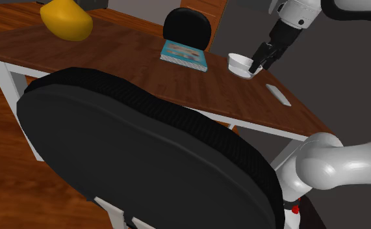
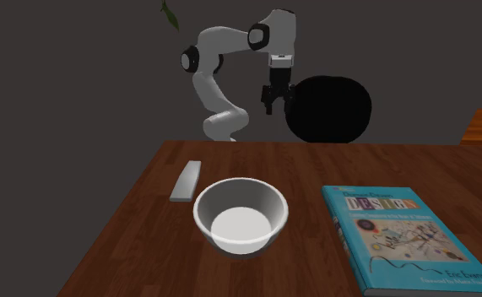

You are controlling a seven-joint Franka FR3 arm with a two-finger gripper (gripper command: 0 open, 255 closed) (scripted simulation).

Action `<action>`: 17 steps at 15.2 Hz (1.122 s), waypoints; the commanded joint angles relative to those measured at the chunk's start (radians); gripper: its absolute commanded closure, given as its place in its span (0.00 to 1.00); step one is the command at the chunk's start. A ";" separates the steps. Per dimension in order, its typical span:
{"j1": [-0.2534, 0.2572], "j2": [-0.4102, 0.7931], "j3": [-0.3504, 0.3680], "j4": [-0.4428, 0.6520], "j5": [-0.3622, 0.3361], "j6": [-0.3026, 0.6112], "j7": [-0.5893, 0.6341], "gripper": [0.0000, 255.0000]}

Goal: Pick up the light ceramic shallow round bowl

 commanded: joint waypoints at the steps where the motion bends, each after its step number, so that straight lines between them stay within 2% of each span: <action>1: 0.000 0.000 0.000 0.000 0.000 0.000 0.000 0.00; 9: -0.054 0.211 -0.095 0.073 -0.116 0.126 -0.112 0.00; 17: -0.099 0.456 -0.178 0.219 -0.198 0.226 -0.210 0.00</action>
